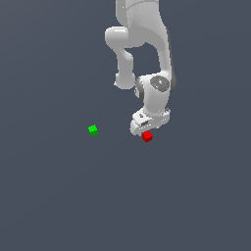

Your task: Stack the red cube on top of the green cube.

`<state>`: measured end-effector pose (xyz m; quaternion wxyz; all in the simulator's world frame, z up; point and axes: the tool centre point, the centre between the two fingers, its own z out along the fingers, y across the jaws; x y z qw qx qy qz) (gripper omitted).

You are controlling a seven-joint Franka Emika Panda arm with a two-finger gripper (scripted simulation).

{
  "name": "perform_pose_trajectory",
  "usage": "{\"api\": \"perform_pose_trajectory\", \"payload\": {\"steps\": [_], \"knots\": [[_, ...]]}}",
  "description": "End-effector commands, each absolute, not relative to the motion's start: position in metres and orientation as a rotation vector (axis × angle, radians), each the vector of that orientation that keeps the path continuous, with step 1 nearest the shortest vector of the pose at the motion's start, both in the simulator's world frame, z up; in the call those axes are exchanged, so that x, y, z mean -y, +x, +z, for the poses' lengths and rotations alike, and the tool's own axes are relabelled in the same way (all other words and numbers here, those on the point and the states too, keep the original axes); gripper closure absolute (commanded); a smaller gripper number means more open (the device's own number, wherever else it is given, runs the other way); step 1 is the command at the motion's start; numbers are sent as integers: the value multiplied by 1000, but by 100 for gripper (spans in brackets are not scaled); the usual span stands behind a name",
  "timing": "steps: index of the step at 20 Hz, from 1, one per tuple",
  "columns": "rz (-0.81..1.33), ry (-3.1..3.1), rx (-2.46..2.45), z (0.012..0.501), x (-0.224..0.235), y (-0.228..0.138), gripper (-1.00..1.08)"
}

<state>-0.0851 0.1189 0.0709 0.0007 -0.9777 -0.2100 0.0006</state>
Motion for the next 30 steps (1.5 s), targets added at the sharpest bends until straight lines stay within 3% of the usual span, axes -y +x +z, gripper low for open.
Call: {"api": "perform_pose_trajectory", "payload": {"steps": [1, 20, 21, 30], "knots": [[2, -3070, 660, 71, -119, -85, -92], [0, -3070, 664, 20, -119, -86, -92], [0, -3070, 664, 20, -119, -86, 108], [0, -3070, 664, 20, -119, -86, 108]]}}
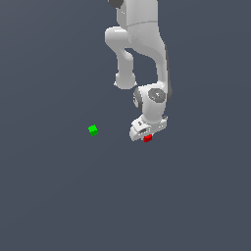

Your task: Stack the red cube on top of the green cube.

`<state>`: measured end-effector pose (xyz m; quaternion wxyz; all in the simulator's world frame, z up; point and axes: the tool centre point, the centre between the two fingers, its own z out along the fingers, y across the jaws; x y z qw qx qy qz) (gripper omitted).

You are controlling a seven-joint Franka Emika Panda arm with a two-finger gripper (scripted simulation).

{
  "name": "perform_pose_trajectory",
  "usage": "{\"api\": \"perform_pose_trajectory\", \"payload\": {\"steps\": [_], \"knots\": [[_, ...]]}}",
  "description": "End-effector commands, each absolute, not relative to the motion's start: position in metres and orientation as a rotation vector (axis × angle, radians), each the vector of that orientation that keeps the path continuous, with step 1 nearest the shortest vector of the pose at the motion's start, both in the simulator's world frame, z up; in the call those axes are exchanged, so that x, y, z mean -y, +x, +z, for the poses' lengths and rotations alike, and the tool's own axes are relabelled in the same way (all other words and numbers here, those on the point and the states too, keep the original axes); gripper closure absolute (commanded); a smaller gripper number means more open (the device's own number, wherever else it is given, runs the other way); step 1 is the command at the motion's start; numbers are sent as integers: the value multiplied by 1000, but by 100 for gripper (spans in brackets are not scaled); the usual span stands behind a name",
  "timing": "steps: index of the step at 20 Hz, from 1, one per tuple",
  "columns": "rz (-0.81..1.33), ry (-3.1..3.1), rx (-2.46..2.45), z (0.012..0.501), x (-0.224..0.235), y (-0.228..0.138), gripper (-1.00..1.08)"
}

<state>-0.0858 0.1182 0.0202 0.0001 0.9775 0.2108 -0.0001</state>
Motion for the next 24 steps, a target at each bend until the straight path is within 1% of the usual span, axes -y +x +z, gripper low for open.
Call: {"api": "perform_pose_trajectory", "payload": {"steps": [1, 9, 19, 24], "knots": [[-1, 3070, -664, 20, -119, -86, 108], [-1, 3070, -664, 37, -118, -86, 108], [-1, 3070, -665, 97, -119, -87, 108], [0, 3070, -665, 116, -119, -87, 108]]}}
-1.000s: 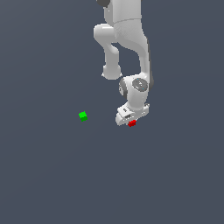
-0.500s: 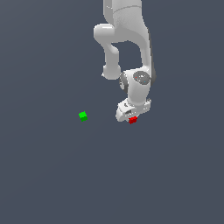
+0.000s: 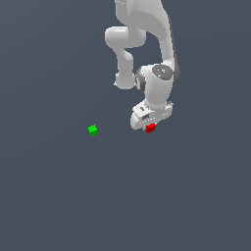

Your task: Stack the red cube on top of the green cube.

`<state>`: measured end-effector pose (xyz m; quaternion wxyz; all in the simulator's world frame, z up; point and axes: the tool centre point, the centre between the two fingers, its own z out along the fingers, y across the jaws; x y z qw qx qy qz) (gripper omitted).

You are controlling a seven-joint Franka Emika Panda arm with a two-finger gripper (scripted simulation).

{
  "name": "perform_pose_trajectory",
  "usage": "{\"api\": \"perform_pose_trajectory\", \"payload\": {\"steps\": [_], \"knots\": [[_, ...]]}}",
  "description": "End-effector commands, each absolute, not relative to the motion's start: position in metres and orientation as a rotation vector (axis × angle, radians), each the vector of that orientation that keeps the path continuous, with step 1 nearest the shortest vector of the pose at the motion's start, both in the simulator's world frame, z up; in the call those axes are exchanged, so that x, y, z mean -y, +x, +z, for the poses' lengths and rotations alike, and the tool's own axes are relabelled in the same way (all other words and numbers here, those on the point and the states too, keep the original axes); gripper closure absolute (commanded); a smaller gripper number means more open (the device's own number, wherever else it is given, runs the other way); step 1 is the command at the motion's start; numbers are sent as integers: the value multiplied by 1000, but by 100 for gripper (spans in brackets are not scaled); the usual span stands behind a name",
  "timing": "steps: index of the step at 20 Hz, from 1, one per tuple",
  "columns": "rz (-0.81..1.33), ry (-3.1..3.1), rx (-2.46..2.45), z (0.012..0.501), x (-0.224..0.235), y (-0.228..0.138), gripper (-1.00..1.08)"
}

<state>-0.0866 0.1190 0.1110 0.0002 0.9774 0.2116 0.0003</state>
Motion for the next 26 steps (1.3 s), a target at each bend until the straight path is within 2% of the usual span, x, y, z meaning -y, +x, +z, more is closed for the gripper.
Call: {"api": "perform_pose_trajectory", "payload": {"steps": [1, 14, 20, 26], "knots": [[0, 3070, -665, 118, -119, -87, 108], [0, 3071, -664, 118, -106, -88, 108], [0, 3071, -664, 110, -69, -94, 108], [0, 3071, -663, 99, -10, -104, 108]]}}
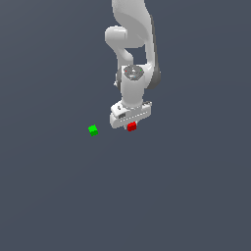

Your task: Stack the red cube on top of the green cube.

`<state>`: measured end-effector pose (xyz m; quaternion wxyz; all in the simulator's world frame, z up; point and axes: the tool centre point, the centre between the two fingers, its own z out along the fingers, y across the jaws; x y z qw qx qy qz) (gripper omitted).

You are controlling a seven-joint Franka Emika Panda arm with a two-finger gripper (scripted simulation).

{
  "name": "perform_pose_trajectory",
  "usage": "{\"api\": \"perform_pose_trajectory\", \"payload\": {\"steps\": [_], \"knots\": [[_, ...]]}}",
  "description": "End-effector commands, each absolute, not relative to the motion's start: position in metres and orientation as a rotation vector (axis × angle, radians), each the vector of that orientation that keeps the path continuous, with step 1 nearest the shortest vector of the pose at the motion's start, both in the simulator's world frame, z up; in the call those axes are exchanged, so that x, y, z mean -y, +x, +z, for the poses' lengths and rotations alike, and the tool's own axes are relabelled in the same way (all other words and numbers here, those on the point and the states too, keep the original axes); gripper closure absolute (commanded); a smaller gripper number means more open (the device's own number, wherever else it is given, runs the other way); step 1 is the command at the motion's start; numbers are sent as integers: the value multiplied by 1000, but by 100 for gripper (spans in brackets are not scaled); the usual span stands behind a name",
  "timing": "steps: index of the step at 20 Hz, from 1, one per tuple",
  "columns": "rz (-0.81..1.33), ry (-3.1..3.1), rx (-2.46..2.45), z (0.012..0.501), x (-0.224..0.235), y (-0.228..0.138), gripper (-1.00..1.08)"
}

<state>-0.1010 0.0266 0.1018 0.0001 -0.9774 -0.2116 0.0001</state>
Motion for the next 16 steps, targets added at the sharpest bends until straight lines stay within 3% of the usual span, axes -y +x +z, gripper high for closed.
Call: {"api": "perform_pose_trajectory", "payload": {"steps": [1, 16], "knots": [[0, -3071, 663, 97, 2, -106, 108], [0, -3072, 663, 66, 155, -126, 108]]}}
